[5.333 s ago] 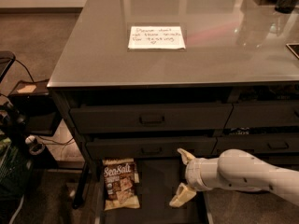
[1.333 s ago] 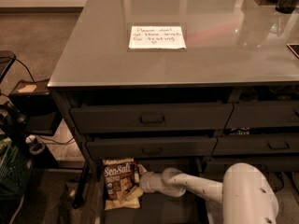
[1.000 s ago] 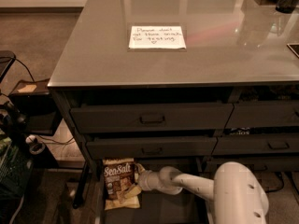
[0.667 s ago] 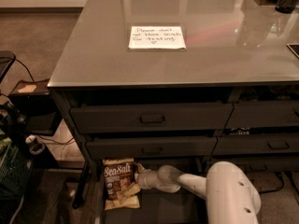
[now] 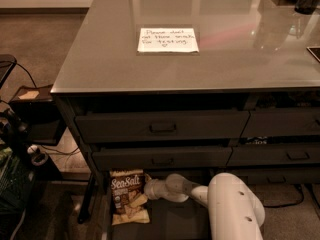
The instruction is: Pick brown chip bag from bottom drawer and place on counter
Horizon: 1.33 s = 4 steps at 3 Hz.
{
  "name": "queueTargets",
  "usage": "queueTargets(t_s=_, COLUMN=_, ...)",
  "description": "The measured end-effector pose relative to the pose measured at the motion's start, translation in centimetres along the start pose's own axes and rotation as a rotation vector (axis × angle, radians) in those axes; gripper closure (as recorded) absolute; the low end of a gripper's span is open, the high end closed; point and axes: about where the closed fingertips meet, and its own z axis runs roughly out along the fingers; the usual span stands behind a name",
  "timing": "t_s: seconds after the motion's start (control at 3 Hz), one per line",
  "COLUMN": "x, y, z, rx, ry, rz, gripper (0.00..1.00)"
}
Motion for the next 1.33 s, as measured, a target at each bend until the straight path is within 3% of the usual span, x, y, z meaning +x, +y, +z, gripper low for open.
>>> queueTargets(t_s=0.33, x=-0.8, y=0.6, z=1.4, rx=-0.039, ry=-0.025, rz=0.003, gripper=0.17)
queueTargets(t_s=1.33, x=-1.8, y=0.7, z=0.4, rx=-0.047, ry=-0.035, rz=0.000, gripper=0.89)
